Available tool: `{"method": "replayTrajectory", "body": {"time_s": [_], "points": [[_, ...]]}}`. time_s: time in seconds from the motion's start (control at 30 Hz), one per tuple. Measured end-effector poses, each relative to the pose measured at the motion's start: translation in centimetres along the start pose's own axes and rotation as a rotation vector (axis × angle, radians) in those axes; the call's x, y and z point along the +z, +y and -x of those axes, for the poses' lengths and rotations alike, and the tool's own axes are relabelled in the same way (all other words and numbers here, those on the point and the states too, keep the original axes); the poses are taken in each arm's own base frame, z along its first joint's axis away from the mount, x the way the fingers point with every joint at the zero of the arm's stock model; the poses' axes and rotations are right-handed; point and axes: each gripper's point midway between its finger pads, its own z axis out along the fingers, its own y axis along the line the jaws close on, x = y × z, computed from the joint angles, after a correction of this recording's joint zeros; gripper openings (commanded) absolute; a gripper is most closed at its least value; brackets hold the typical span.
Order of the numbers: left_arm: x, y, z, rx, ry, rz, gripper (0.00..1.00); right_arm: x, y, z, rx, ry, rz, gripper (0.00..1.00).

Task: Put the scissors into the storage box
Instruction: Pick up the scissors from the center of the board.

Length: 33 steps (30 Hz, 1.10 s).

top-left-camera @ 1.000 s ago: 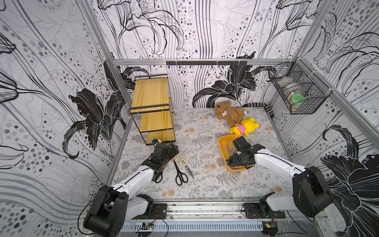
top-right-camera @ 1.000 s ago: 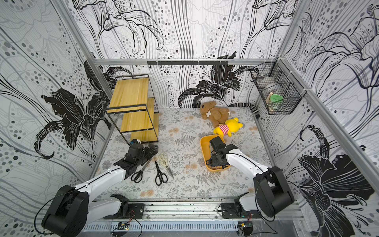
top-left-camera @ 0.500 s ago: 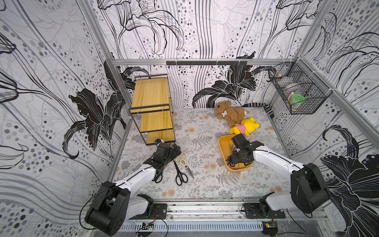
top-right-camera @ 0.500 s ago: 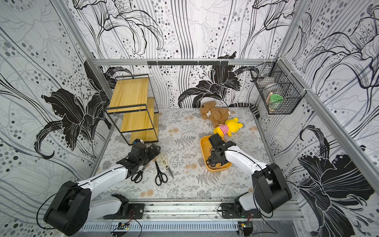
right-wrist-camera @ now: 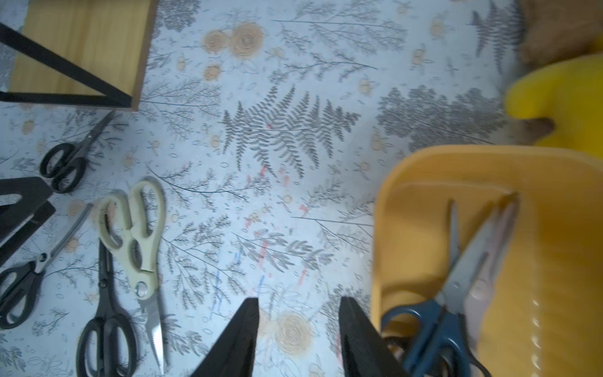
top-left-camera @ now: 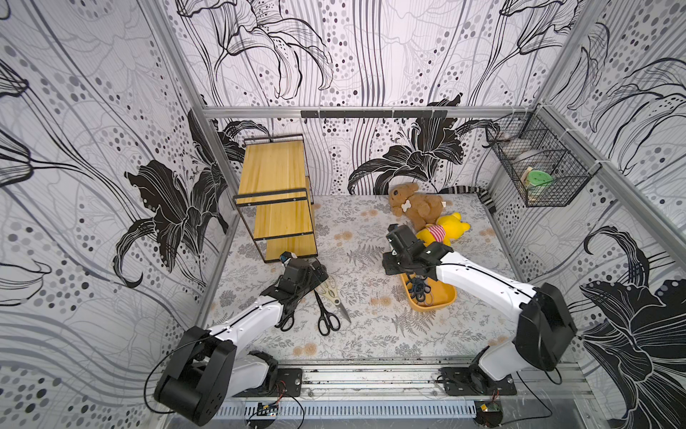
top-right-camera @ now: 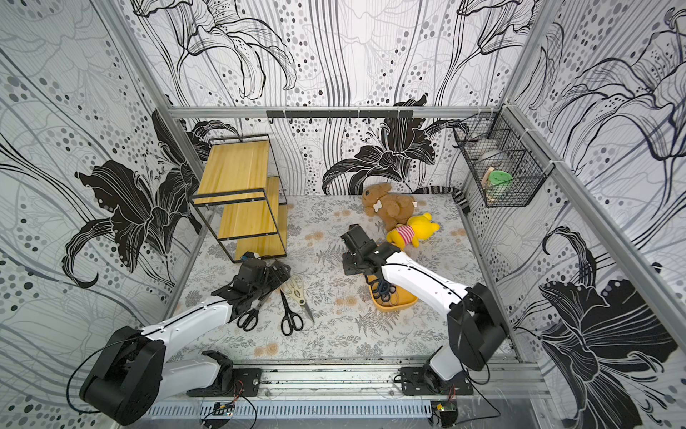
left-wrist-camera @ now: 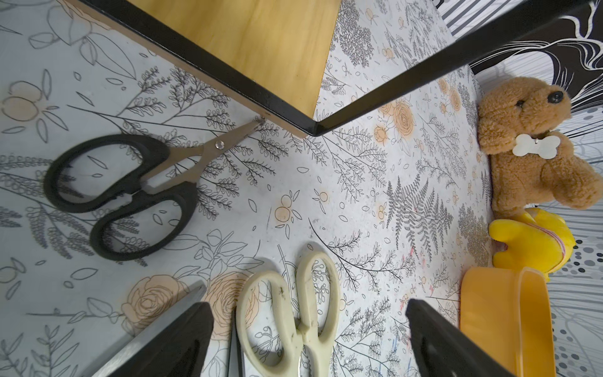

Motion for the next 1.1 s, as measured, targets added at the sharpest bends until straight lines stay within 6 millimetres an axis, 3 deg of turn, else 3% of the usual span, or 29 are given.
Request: {"method": "replayTrajectory", "body": {"time_s": [0.23, 0.33, 0.47, 0.6, 0.73, 1.1], "points": [[-0.8, 2.1, 0.7, 0.020, -0.022, 0.096, 0.97, 6.0, 8.0, -0.1, -0.127, 0.072, 0.097, 0.46], [-1.1, 3.7, 1.5, -0.002, -0.033, 0.148, 0.97, 8.0, 11.3, -0.1, -0.184, 0.086, 0.129, 0.46], [-1.8, 5.5, 2.7, -0.037, -0.059, 0.199, 0.97, 9.7, 14.3, 0.2, -0.225, 0.099, 0.154, 0.46], [-2.7, 6.4, 3.8, -0.063, -0.099, 0.222, 0.97, 11.2, 15.3, 0.7, -0.233, 0.114, 0.147, 0.45], [-3.6, 7.1, 4.7, -0.092, -0.143, 0.223, 0.97, 12.3, 14.9, -0.3, -0.239, 0.155, 0.122, 0.43], [-3.8, 7.4, 4.8, -0.097, -0.154, 0.228, 0.97, 13.5, 14.4, -2.1, -0.249, 0.205, 0.097, 0.37]]}}
